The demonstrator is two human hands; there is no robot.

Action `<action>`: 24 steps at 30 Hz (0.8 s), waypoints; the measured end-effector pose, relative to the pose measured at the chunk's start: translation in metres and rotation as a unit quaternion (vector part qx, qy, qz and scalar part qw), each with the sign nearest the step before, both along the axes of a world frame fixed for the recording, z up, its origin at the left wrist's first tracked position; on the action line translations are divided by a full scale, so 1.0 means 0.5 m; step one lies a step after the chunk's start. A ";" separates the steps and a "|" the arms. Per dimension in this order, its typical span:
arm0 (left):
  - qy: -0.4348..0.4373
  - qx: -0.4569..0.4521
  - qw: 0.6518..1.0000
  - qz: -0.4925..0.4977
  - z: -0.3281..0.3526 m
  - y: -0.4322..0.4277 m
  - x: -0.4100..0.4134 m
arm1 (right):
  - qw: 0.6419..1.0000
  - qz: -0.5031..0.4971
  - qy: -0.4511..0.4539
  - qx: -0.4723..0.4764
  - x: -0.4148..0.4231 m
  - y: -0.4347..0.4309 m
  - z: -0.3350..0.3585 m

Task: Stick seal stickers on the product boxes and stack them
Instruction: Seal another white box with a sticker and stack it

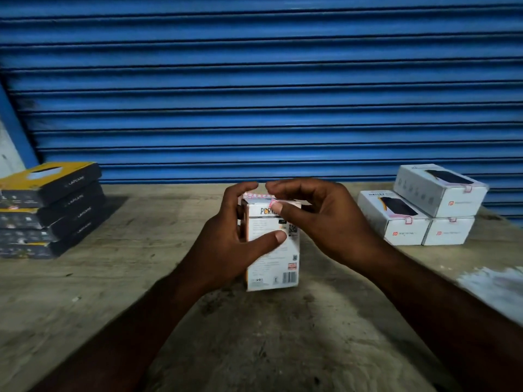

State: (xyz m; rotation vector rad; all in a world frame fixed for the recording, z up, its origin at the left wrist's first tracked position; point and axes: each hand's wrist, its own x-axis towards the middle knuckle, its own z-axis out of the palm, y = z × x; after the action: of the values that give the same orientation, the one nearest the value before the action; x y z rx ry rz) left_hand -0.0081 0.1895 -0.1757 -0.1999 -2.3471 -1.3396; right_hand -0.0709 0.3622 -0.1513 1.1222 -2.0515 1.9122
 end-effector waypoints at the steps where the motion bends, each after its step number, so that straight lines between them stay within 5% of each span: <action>1: 0.006 0.003 1.000 -0.009 0.002 0.001 0.001 | 1.000 0.002 0.002 -0.001 0.000 0.001 0.001; 16: 0.022 0.018 0.999 -0.023 -0.005 0.004 -0.001 | 0.998 -0.009 -0.048 -0.035 0.019 -0.004 0.010; 24: 0.031 0.012 0.999 0.004 -0.006 0.005 -0.002 | 0.997 -0.048 0.040 -0.052 0.030 -0.007 0.013</action>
State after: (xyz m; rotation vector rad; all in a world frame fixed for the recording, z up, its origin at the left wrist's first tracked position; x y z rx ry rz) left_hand -0.0090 0.1921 -0.1785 -0.2210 -2.2771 -1.3387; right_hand -0.0559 0.3586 -0.1449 1.0384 -1.9057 1.8727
